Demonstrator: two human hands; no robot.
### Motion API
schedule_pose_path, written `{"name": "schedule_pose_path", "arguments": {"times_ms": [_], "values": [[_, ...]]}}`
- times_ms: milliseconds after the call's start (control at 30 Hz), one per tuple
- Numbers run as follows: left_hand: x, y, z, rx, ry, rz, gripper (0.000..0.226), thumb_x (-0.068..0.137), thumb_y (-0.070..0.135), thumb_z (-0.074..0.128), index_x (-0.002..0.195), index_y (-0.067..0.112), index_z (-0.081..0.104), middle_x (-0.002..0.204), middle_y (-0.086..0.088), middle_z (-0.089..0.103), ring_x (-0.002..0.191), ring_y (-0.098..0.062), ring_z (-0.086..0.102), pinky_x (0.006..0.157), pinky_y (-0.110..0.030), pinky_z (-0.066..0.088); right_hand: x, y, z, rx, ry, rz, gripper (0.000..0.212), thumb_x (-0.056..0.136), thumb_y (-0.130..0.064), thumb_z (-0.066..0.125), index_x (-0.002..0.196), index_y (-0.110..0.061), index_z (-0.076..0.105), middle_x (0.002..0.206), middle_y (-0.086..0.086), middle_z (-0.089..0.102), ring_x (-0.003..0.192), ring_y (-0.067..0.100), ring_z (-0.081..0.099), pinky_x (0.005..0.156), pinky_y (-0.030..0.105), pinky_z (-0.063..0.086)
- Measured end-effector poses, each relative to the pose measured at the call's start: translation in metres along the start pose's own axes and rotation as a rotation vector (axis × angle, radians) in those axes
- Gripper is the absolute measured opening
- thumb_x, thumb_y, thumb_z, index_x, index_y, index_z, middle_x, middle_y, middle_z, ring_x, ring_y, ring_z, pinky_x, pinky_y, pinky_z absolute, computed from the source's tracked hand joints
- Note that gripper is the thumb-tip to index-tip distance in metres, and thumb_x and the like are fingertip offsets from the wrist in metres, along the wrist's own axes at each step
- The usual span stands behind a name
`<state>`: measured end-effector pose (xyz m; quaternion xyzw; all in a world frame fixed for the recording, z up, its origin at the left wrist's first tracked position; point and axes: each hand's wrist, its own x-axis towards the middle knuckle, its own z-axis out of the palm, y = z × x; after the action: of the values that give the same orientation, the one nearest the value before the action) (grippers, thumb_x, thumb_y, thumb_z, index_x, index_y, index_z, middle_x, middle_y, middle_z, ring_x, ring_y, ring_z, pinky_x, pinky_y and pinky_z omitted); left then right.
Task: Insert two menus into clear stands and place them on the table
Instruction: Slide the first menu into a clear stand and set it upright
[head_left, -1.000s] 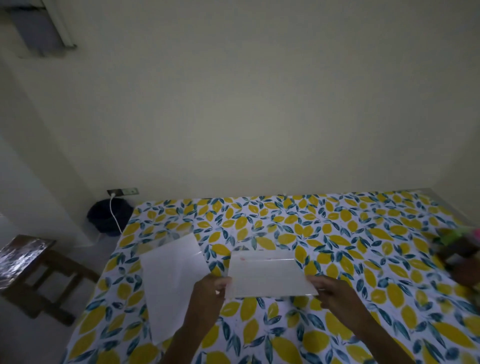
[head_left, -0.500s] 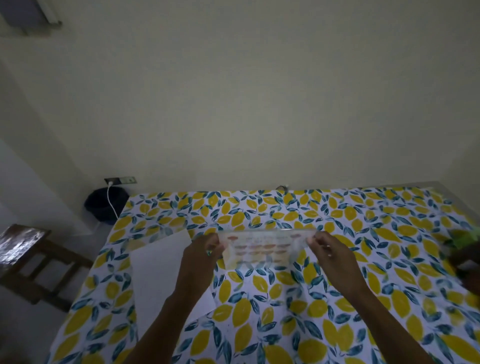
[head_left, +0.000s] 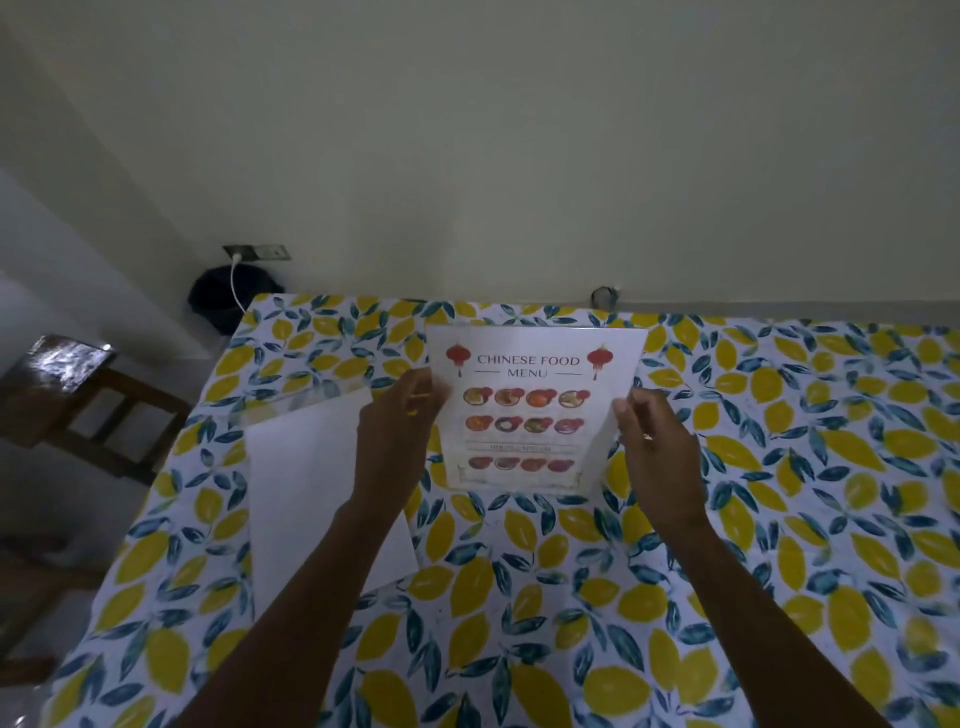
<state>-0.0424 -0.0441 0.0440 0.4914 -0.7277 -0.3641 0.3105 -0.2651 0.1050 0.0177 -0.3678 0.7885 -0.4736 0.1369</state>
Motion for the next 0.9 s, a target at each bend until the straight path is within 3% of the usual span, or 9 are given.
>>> {"name": "schedule_pose_path", "arguments": {"times_ms": [67,200,300,500,567,667,767,900], "values": [[0.002,-0.003,0.001,0.035,-0.002,0.007,0.006,0.092,0.032,0.062,0.096,0.028,0.065,0.093,0.017,0.069,0.088,0.011,0.063,0.069,-0.002,0.043,0.003,0.005,0.003,-0.006,-0.003,0.021,0.015,0.098,-0.035,0.049,0.094,-0.023,0.056,0.085,-0.005,0.063,0.075,-0.001,0.06,0.062,0.016,0.046],[0.008,-0.009,-0.001,0.043,-0.035,-0.027,0.009,0.091,0.033,0.063,0.097,0.028,0.065,0.096,0.014,0.071,0.088,0.009,0.064,0.07,-0.005,0.045,0.006,0.011,0.009,-0.005,-0.007,0.048,0.017,0.098,-0.036,0.05,0.099,-0.021,0.058,0.09,0.001,0.067,0.083,0.019,0.065,0.069,0.043,0.056],[0.007,-0.008,0.0,0.035,-0.04,-0.03,0.009,0.091,0.032,0.064,0.099,0.028,0.066,0.093,0.017,0.068,0.085,0.014,0.061,0.072,-0.008,0.046,0.002,0.006,0.01,-0.032,0.009,0.049,0.015,0.098,-0.032,0.052,0.095,-0.017,0.056,0.084,0.001,0.064,0.076,0.017,0.06,0.064,0.037,0.048],[0.005,-0.01,0.0,0.061,-0.051,-0.007,0.016,0.093,0.03,0.061,0.104,0.019,0.065,0.099,0.004,0.072,0.086,-0.007,0.065,0.07,-0.02,0.045,-0.006,-0.003,0.012,-0.149,0.017,0.066,0.015,0.098,-0.025,0.052,0.091,-0.013,0.057,0.077,0.001,0.061,0.072,0.023,0.059,0.058,0.03,0.036],[0.005,-0.011,-0.003,0.056,-0.103,0.034,0.018,0.095,0.027,0.058,0.109,0.018,0.064,0.104,0.0,0.073,0.089,-0.011,0.067,0.069,-0.021,0.047,-0.007,-0.008,0.011,-0.19,0.003,0.113,0.02,0.098,-0.026,0.051,0.103,-0.009,0.061,0.089,0.007,0.067,0.085,0.027,0.064,0.061,0.027,0.039],[0.004,-0.016,-0.012,-0.006,-0.153,0.053,0.029,0.093,0.03,0.061,0.12,0.019,0.06,0.113,0.0,0.071,0.099,-0.011,0.066,0.08,-0.027,0.053,-0.018,-0.017,0.014,-0.175,0.063,0.197,0.034,0.096,-0.026,0.055,0.123,-0.006,0.057,0.119,0.012,0.067,0.107,0.029,0.064,0.083,0.03,0.046],[0.0,-0.032,-0.029,-0.017,-0.182,0.032,0.044,0.09,0.041,0.063,0.128,0.02,0.055,0.126,-0.001,0.065,0.111,-0.016,0.063,0.094,-0.042,0.053,-0.042,-0.029,0.026,-0.219,0.138,0.19,0.033,0.093,-0.025,0.06,0.119,-0.005,0.053,0.119,0.016,0.063,0.104,0.031,0.063,0.086,0.04,0.051],[-0.015,-0.071,-0.066,0.082,-0.212,0.032,0.049,0.089,0.051,0.059,0.129,0.023,0.053,0.127,0.0,0.064,0.111,-0.019,0.062,0.092,-0.045,0.053,-0.079,-0.052,0.067,-0.226,0.063,0.141,0.03,0.093,-0.025,0.06,0.118,-0.01,0.053,0.116,0.013,0.063,0.099,0.026,0.063,0.082,0.043,0.055]]}}
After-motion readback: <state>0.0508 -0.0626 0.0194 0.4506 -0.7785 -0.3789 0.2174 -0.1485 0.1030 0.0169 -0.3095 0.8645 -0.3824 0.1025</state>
